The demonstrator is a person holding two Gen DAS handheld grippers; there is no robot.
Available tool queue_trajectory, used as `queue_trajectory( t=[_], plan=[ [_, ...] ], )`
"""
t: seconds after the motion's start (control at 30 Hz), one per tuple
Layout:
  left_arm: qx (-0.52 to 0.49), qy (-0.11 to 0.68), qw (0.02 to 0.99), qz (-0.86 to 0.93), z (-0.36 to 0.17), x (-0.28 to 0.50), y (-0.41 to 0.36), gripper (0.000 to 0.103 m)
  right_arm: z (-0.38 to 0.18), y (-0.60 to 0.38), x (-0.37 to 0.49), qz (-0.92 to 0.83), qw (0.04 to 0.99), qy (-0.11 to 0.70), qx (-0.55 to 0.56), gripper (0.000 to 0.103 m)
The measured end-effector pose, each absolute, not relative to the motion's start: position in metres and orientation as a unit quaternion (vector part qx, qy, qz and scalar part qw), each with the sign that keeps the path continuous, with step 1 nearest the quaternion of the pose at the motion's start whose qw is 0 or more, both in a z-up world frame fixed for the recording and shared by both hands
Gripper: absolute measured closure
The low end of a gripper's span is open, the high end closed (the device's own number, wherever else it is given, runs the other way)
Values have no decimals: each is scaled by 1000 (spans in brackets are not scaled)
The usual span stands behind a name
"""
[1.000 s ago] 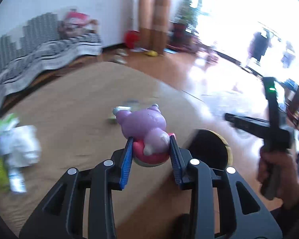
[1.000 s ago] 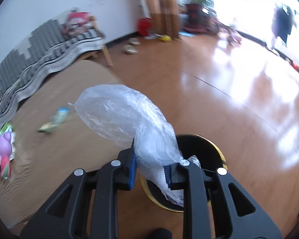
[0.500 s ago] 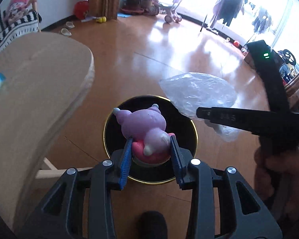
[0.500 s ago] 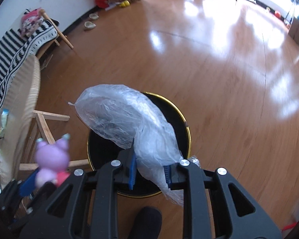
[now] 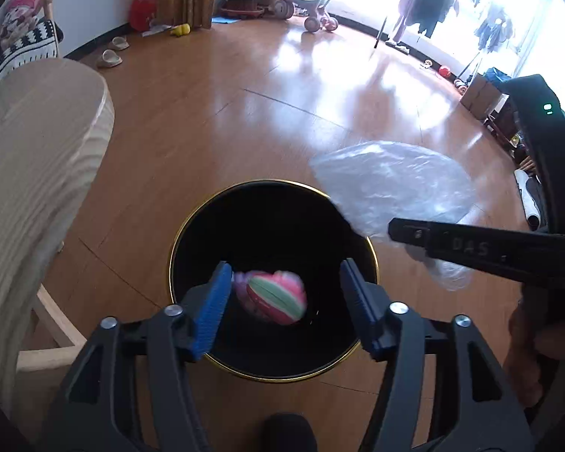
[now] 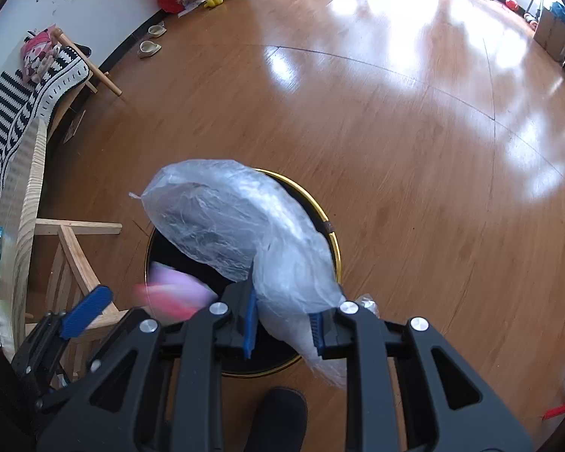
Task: Collect trash
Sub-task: 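Carry both items to the black bin and open both tools to drop them, then return to the table and grasp the red ribbon with the left tool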
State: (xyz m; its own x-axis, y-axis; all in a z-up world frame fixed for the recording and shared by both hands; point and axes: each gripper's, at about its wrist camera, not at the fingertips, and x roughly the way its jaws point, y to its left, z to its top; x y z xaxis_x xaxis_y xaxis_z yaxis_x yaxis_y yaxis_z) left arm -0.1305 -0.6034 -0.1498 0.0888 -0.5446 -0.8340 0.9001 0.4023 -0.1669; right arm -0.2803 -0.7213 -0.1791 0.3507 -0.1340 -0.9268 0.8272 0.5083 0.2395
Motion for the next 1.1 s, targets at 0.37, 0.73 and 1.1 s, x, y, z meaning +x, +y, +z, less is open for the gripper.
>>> queue_trajectory(
  t=[0.37, 0.73, 1.1],
  plan=[
    [177, 416, 722, -523, -102, -131, -563, 24, -203, -724, -253, -299, 718, 487, 396, 72],
    [147, 401, 772, -470, -32, -104, -457, 15, -170, -697, -222, -301, 738, 486, 357, 34],
    [80, 401, 851, -329, 7, -39, -282, 12, -34, -586, -169, -250, 848, 374, 282, 21]
  ],
)
